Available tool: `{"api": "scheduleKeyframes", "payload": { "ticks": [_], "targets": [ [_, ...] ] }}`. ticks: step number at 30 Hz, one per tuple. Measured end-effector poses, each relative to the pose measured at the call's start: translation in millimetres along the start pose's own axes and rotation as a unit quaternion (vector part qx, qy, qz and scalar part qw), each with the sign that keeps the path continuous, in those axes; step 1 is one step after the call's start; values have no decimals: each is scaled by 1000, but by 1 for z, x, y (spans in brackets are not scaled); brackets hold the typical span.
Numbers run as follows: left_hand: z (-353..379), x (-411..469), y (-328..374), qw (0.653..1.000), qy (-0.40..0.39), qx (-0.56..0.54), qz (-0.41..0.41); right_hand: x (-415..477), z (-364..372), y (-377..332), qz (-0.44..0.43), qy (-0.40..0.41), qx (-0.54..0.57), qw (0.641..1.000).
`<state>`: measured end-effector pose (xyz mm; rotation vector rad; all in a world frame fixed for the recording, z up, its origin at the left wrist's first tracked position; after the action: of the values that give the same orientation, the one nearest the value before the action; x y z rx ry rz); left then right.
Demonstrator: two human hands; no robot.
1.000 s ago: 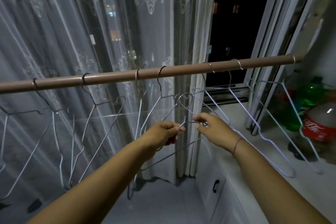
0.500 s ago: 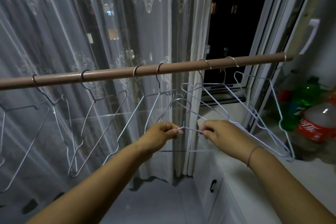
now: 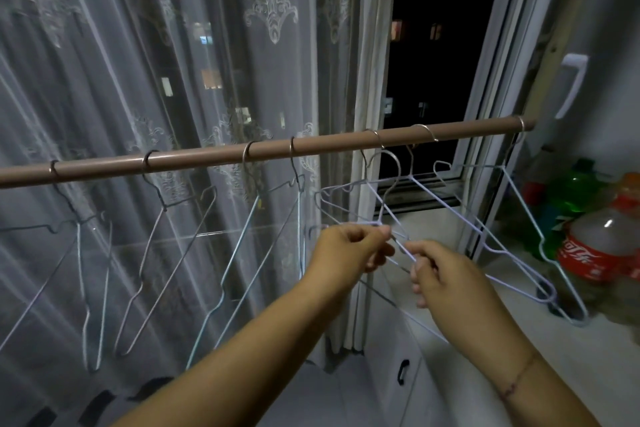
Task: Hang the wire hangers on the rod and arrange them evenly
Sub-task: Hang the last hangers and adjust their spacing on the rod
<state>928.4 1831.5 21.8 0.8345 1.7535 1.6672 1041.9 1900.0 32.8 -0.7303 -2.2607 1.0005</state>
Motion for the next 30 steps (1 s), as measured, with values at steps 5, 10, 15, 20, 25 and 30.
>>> {"api": "scheduleKeyframes", "payload": {
  "ticks": [5,10,15,20,25,30],
  "targets": [
    [-4,6,21,998,32,-62,11,16,3,-25,-22,6,-5,1000],
    [-26,17,21,994,67,-81,-6,36,18,-41,-33,-21,-4,999],
    [-44,23,13,992,101,-71,-18,45,41,-43,-27,-43,4,999],
    [-55,31,11,989,128,-69,-19,52,50,-39,-10,-45,46,998],
    [-61,35,0,988,137,-54,-39,53,59,-37,-4,-64,47,997],
    [-66,35,-4,986,167,-19,-26,49,35,-35,-40,0,-14,999]
  ]
}}
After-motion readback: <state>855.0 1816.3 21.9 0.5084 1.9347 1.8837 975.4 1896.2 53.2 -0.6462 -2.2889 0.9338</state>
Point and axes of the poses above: each hand's wrist, its own x-axis towards the middle knuckle, its own z-axis out of the palm, y = z × x, the point moved 9 cm from there along x, towards the middle knuckle
